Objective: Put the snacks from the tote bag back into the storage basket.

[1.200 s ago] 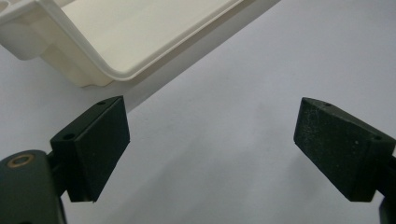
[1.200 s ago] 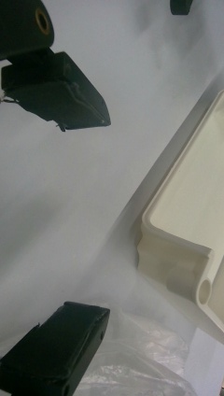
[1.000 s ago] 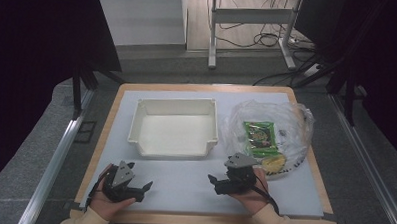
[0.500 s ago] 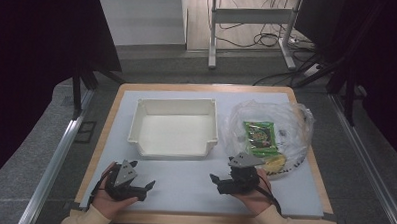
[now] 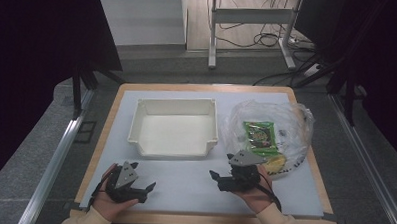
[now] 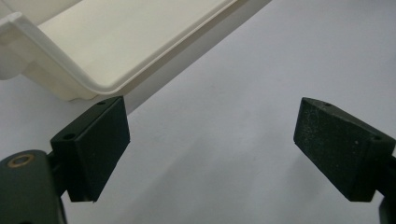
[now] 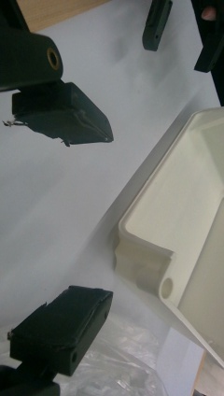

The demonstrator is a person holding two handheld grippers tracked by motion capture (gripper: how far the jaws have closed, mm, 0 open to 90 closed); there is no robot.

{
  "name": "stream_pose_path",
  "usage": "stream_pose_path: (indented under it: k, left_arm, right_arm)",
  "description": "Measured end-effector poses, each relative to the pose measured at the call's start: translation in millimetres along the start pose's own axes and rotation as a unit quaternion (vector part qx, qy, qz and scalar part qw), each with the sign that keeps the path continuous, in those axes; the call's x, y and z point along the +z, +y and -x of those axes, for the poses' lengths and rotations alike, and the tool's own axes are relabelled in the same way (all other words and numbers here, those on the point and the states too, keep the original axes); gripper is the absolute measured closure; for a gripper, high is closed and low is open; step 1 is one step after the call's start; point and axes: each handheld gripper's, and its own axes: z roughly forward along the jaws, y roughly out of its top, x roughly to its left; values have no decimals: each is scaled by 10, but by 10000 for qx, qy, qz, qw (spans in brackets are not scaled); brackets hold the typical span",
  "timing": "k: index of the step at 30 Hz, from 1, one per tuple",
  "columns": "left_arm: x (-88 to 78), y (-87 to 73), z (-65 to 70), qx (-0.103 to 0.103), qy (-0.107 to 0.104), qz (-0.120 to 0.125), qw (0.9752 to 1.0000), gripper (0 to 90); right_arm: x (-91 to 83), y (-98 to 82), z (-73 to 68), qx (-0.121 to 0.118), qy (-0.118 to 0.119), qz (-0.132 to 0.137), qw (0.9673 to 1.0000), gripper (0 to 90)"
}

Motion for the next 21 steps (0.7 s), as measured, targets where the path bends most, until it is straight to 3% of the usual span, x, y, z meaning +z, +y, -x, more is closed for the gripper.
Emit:
stream_pose_path:
  k: [10, 21]
  left_arm:
    - [10, -11, -5, -11, 6, -39, 10000, 109]
    - [39, -18, -4, -44, 50, -106, 9999, 109]
  right_arm:
    - [-162, 142, 51, 18, -3, 253, 9997, 225]
    - [-250, 235, 174, 17, -135, 292, 9995, 235]
